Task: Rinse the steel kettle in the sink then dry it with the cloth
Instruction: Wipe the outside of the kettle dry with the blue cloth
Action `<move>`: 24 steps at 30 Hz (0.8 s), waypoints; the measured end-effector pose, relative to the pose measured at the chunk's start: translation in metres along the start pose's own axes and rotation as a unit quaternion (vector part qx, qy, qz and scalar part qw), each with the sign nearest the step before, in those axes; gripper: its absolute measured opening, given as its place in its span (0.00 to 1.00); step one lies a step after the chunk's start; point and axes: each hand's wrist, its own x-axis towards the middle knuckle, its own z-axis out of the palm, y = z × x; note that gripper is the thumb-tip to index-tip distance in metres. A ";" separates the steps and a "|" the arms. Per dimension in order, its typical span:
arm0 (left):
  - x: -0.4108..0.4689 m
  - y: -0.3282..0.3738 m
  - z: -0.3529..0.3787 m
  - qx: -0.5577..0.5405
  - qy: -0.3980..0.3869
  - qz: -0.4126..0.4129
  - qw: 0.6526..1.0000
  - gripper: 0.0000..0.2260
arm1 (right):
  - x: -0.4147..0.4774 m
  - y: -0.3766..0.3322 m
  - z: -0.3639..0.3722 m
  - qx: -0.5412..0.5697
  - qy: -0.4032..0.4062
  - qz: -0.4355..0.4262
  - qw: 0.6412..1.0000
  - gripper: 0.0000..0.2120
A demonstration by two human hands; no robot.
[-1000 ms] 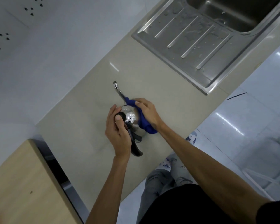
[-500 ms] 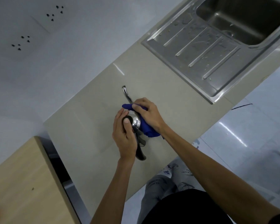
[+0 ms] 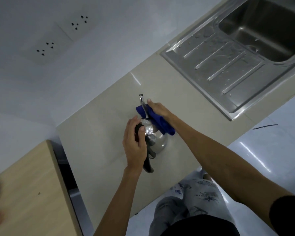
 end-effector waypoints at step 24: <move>0.024 0.019 0.001 0.117 0.030 -0.195 0.973 0.36 | -0.096 0.099 -0.023 0.209 0.180 0.047 0.960 0.25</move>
